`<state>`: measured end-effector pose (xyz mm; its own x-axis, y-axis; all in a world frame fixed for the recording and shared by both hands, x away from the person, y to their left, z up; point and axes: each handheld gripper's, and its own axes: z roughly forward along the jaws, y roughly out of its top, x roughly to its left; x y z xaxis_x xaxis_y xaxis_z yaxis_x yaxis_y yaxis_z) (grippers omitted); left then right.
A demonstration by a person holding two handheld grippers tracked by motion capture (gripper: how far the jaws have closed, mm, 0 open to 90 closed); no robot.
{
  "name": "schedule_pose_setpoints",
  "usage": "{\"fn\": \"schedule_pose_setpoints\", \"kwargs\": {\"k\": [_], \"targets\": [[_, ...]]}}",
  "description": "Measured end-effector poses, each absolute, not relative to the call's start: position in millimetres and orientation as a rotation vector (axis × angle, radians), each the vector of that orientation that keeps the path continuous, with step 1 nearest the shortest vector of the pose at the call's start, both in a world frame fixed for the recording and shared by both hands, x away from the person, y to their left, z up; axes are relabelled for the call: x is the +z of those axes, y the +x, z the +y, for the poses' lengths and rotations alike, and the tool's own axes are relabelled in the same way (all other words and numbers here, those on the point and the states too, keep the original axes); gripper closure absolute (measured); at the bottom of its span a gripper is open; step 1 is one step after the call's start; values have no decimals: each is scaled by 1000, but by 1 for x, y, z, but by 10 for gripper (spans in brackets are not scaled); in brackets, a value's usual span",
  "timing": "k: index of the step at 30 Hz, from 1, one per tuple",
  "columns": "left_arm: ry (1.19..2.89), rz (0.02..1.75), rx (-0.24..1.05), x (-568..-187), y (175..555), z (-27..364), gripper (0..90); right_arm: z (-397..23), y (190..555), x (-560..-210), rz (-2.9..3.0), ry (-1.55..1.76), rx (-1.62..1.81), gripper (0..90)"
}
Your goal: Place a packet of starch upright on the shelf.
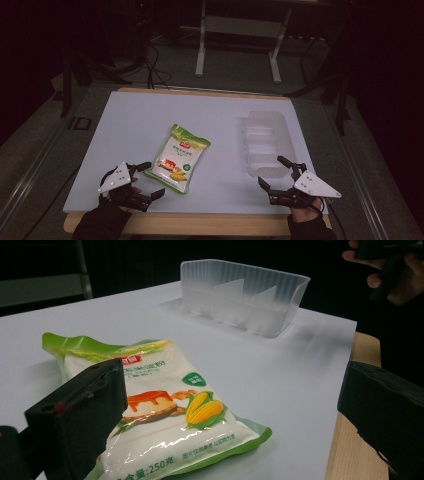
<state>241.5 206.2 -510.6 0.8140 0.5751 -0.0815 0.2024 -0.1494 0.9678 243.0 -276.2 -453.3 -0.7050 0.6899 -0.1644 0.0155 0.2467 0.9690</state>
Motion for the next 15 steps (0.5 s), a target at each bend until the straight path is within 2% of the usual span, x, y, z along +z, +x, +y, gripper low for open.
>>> {"fn": "schedule_pose_setpoints", "kwargs": {"k": [1,13,15], "targets": [[1726,606,359,-511,242,206,2,-276,243,-453,1947,650,1486,140],[1813,520,294,-514,241,196,2,-269,243,-454,2020,624,1459,111],[1830,516,243,-510,240,191,2,-267,242,-454,2040,603,1479,110]]}}
